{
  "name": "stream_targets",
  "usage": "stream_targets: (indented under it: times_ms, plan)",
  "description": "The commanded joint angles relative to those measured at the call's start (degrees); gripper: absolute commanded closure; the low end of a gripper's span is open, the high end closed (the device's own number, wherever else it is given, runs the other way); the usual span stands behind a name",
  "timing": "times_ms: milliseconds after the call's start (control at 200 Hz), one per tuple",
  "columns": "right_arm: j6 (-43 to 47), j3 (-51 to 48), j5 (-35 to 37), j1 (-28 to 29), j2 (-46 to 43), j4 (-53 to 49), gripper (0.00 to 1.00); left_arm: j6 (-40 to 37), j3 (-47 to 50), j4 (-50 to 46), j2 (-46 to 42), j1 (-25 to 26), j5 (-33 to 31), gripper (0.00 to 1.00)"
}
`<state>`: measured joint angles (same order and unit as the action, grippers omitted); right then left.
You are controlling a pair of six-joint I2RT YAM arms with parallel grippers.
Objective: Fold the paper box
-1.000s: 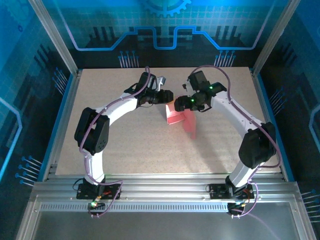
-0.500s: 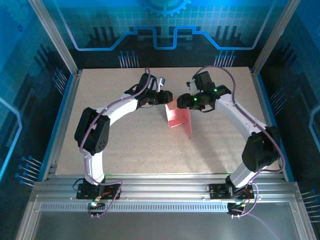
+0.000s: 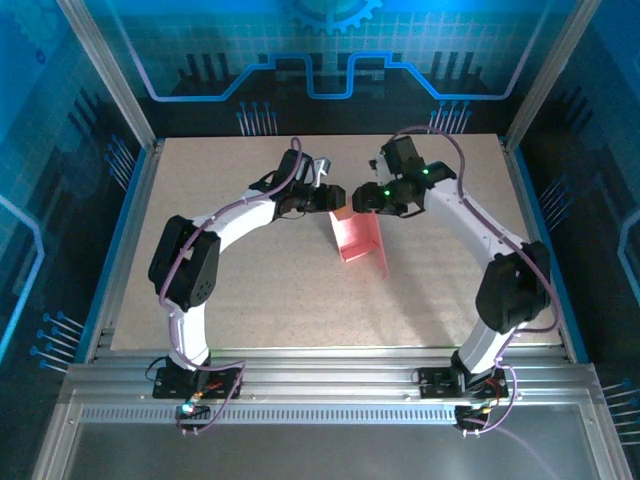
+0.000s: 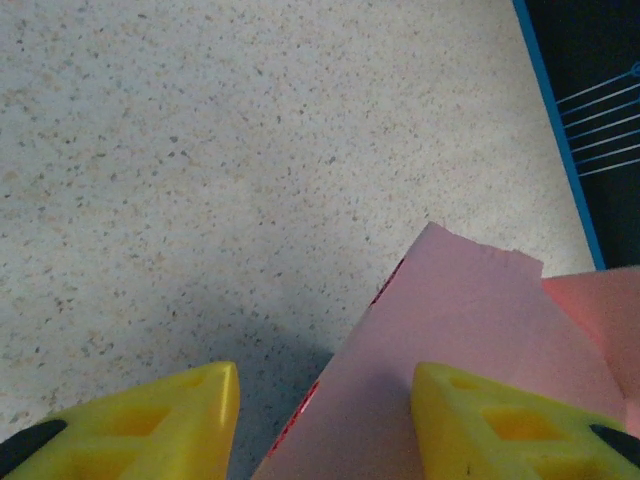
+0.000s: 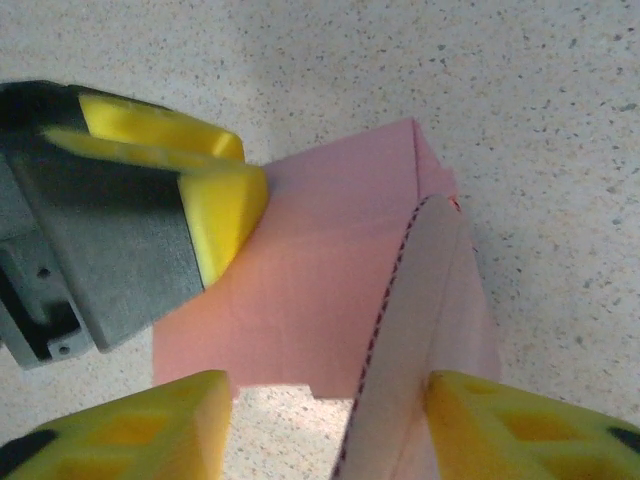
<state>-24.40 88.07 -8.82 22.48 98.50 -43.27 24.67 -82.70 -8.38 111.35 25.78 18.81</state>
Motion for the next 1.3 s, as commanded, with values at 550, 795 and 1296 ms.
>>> stream_targets:
  times_ms: [550,795,1296]
  plan:
    - [-3.5,10.2,-18.5,-6.1,17.2,5.2,0.25,-1.8,6.0,-0.7,1.1,0.1,2.1,0.49]
    - [-0.6,15.9,-17.4,-7.1,20.0,0.4,0.2,-1.4,8.0,0.4,1.4,-0.1,2.5,0.48]
    - [12.7,2.5,0.2,-4.5,4.1,-3.6,0.11,1.2,14.0,5.7,-4.5,-2.9,-0.3,0.4]
